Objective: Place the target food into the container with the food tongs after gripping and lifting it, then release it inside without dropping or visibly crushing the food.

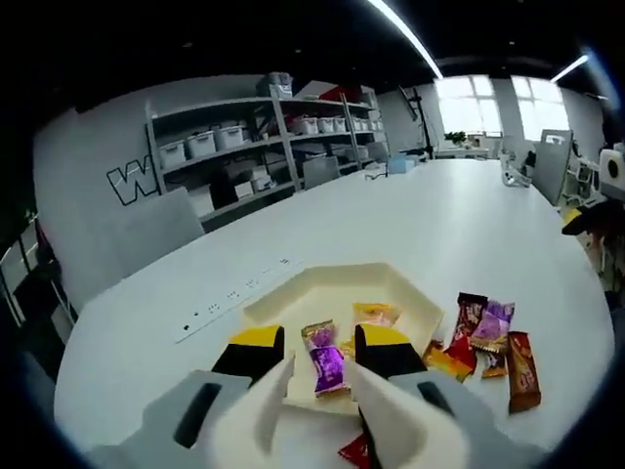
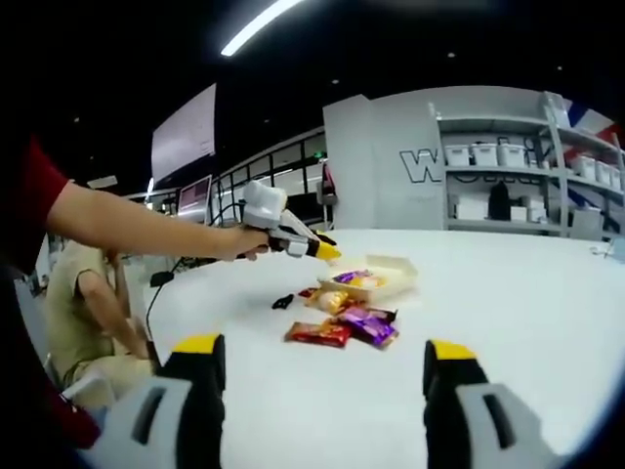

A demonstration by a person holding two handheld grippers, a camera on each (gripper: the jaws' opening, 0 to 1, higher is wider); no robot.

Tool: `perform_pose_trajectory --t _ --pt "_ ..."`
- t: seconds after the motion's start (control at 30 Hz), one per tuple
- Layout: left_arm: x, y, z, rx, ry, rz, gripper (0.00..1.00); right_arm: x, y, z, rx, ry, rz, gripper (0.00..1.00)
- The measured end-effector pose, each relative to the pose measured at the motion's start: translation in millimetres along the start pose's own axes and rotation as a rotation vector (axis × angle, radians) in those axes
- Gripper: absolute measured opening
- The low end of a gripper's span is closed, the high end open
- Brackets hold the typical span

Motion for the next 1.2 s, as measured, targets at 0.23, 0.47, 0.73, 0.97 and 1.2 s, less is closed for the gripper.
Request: perform_pose_trajectory --t 0.23,0.47,0.73,0.97,1.2 --pt "3.7 2.0 4.7 -0.007 -0.016 0.012 0.28 -2.3 1.1 1.7 0.005 0.0 0.001 0.82" --pt "9.7 7.4 11.1 0.006 -0.04 0.029 0.28 -4.4 2.1 3.6 0.01 -0.002 0.002 0.82" --pt "16.6 7.3 22.7 0.008 -0.068 0.056 0.28 -8.0 2.8 3.0 0.012 0.004 0.008 0.82" --pt "28.1 2.7 32.8 0.006 -0.119 0.06 0.28 -11.2 3.9 3.1 0.016 0.01 0.01 0.82" --pt "26.7 -6.6 36.9 -0.019 -0.144 0.082 0.28 -16.6 4.7 1.9 0.011 0.021 0.018 0.82"
Point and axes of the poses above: the point that each gripper's makers call its tool centre point, and the gripper's own axes: z roughly backward along the fingers, x roughly to its right, y roughly out of its top, the point moved 4 cm from there along z, roughly backward along the fingers, and after that the axes turned 11 degrees about y, right-handed, at the moved point
